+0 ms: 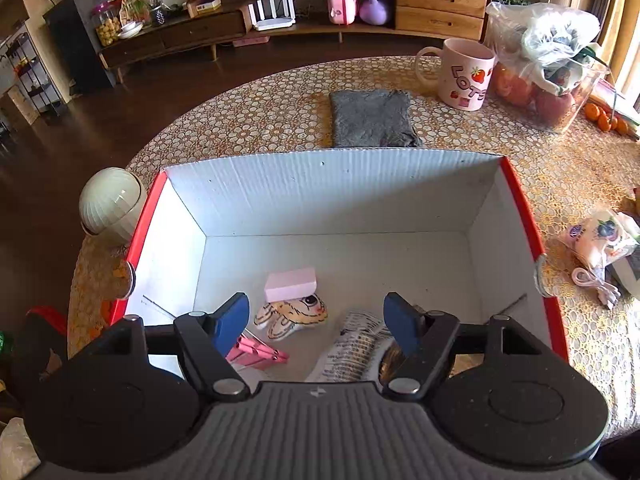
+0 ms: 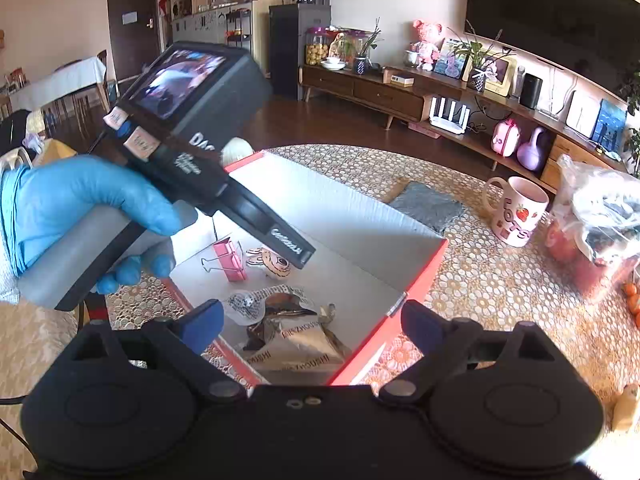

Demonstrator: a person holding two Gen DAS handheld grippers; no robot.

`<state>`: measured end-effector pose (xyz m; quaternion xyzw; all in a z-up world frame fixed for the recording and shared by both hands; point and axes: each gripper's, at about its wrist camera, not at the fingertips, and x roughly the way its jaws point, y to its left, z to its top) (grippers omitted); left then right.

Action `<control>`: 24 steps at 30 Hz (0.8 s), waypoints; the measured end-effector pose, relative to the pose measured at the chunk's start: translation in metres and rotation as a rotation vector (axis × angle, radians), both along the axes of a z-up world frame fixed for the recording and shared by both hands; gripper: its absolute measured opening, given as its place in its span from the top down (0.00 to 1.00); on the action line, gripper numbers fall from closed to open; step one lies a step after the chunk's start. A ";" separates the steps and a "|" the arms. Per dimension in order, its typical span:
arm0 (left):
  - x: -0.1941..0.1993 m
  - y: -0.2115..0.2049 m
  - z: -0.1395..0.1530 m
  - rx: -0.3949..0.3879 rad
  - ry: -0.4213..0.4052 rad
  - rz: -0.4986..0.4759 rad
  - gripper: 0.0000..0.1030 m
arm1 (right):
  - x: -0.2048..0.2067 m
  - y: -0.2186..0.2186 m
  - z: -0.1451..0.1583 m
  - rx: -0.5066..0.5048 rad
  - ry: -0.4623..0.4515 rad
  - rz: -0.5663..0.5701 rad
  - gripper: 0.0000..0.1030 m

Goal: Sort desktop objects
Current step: 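Open the left tool to drop the pad in the box while the right tool releases the packet, then move both tools back over the blueberry bag and yellow piggy toy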

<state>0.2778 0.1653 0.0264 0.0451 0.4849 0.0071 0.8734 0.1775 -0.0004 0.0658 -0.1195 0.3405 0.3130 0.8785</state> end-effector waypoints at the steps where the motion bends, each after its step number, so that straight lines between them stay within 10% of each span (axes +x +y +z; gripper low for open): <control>1: -0.003 -0.001 0.001 -0.003 -0.003 -0.001 0.26 | -0.001 -0.003 0.002 0.007 -0.001 -0.003 0.06; 24: -0.085 -0.055 0.022 -0.127 -0.109 -0.037 0.17 | -0.047 -0.130 0.002 0.077 -0.024 -0.154 0.04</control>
